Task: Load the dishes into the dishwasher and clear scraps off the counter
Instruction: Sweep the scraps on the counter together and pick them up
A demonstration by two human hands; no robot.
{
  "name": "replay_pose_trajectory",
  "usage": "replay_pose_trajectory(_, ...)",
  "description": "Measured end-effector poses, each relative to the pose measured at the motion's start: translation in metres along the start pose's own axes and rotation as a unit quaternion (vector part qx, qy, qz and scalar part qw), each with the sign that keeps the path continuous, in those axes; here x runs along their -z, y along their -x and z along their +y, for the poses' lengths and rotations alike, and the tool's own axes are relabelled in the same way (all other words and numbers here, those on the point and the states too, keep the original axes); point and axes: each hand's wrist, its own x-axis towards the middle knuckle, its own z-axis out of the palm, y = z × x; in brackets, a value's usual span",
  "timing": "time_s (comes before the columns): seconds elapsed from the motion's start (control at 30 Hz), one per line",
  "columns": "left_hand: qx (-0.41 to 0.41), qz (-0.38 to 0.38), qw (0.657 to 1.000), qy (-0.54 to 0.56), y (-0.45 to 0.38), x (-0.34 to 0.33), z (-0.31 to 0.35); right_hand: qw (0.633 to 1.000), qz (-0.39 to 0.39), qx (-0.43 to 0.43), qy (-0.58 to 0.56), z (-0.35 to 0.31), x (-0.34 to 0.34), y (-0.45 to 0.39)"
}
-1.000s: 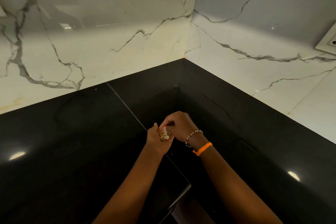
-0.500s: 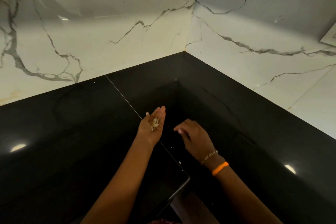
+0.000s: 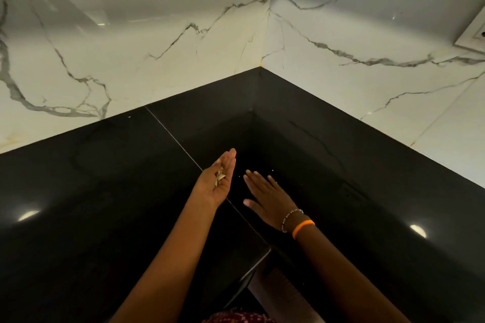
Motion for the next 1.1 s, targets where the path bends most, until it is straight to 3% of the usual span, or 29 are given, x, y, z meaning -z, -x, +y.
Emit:
replay_pose_trajectory(0.13,-0.02,-0.033,0.999,0.004,0.001,0.0,0.006,0.998,0.057,0.012,0.038,-0.036,-0.003,-0.017)
replay_pose_trajectory(0.27,-0.037,-0.048,0.998,0.001,0.003,-0.003,0.009,0.999,0.044,0.011,0.03,-0.066,-0.009,-0.038)
replay_pose_trajectory(0.53,-0.04,-0.034,0.999,-0.005,0.005,-0.006,0.005,0.979,0.07,-0.183,0.047,-0.026,-0.011,-0.022)
replay_pose_trajectory(0.7,-0.019,-0.032,0.999,0.026,0.001,-0.007,-0.002,0.965,0.077,-0.251,0.023,-0.003,-0.01,0.014)
replay_pose_trajectory(0.9,-0.001,-0.018,0.999,0.037,-0.001,-0.006,-0.007,0.908,0.064,-0.412,-0.035,0.021,-0.007,0.042)
replay_pose_trajectory(0.97,-0.002,-0.015,0.999,0.038,0.001,-0.006,-0.007,0.911,0.062,-0.406,-0.041,0.021,-0.011,0.041)
replay_pose_trajectory(1.1,-0.002,-0.008,0.999,0.049,0.0,-0.006,-0.009,0.947,0.069,-0.311,-0.049,0.011,-0.009,0.022)
